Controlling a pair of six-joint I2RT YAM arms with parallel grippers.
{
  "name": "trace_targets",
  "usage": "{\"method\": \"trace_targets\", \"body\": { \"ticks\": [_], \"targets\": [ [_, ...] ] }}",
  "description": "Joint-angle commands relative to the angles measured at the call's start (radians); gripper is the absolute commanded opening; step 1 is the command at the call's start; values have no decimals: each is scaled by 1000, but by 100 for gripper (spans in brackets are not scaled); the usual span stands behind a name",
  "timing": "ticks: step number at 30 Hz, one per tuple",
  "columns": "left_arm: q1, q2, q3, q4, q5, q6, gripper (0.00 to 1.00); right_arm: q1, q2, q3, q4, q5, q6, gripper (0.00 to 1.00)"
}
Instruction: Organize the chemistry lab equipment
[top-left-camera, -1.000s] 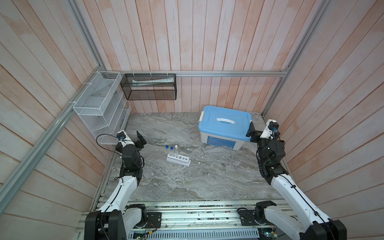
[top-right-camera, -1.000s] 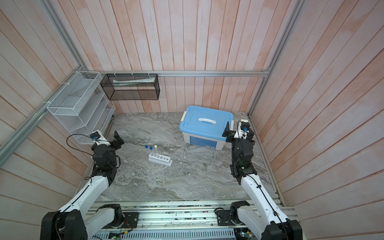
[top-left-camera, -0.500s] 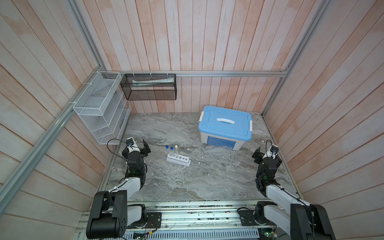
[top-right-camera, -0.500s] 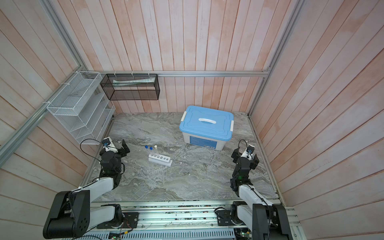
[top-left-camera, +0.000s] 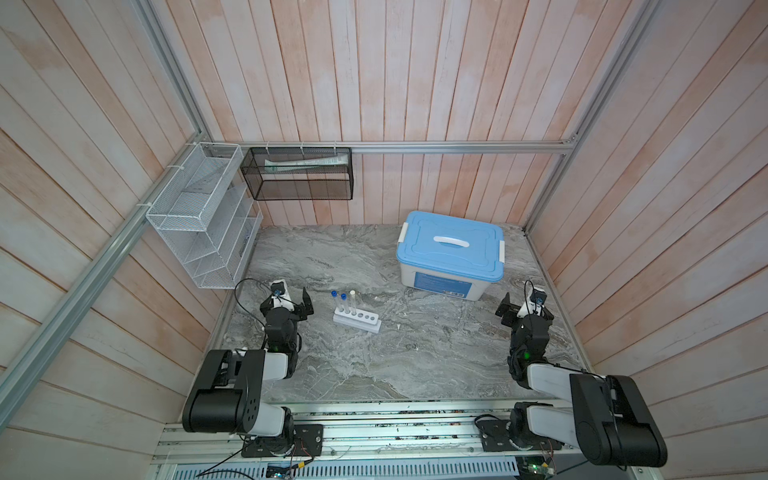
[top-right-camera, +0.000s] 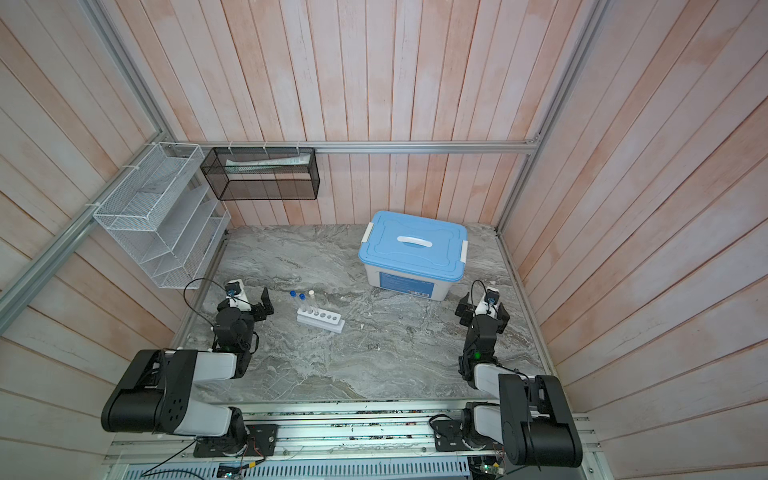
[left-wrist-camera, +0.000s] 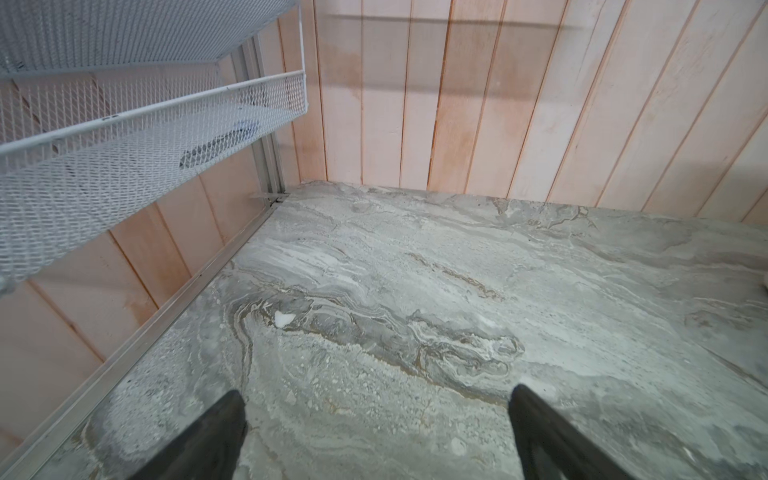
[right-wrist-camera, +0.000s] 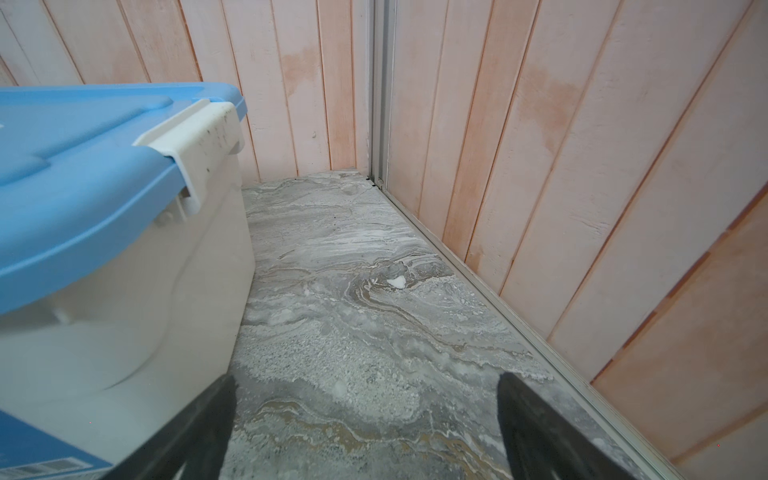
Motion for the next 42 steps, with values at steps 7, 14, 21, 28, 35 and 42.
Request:
{"method": "trace_targets", "body": {
  "ticks": [7, 14, 21, 28, 35, 42],
  "targets": [
    [24, 14, 19, 56, 82, 3, 100, -2, 166, 54, 157, -83, -7, 98],
    [24, 11, 23, 42, 80, 3, 100, 0, 274, 62, 242, -98, -11, 98],
    [24, 10, 23, 40, 82, 2, 100, -5, 265, 75, 208, -110, -8, 98],
    [24, 10, 23, 40, 81, 4, 100, -4, 266, 74, 211, -110, -7, 98],
    [24, 11, 24, 38, 81, 3, 100, -6, 271, 77, 211, -109, -3, 98],
    [24, 10, 24, 39, 81, 2, 100, -6, 272, 79, 208, -112, -3, 98]
  ]
}}
